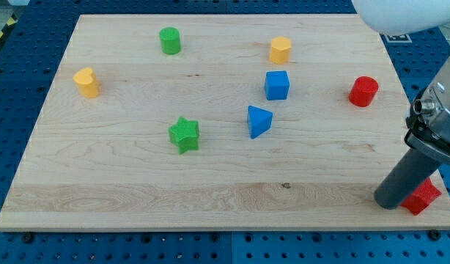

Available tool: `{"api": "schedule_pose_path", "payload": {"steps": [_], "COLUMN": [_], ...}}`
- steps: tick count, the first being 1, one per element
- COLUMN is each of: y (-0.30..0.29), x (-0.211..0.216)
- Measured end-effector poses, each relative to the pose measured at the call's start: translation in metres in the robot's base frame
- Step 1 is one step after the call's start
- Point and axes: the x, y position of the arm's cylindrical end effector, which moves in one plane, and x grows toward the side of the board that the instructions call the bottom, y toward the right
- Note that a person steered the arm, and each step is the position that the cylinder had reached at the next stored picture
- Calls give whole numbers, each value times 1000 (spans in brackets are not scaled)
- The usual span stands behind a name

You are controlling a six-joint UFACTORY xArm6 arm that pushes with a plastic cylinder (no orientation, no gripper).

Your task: Move your arm parallel to the right of the blue triangle

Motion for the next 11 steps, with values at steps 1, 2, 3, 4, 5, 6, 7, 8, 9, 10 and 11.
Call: {"api": "schedule_pose_path", "payload": {"steps": [1,2,3,4,5,6,7,8,9,10,11], "y": [-15,-37,-37,-37,-37,-33,-22,-7,-8,-13,-14], "x": [-4,-13,-30,-59,-59,-66,-72,-75,-75,-88,-88]}}
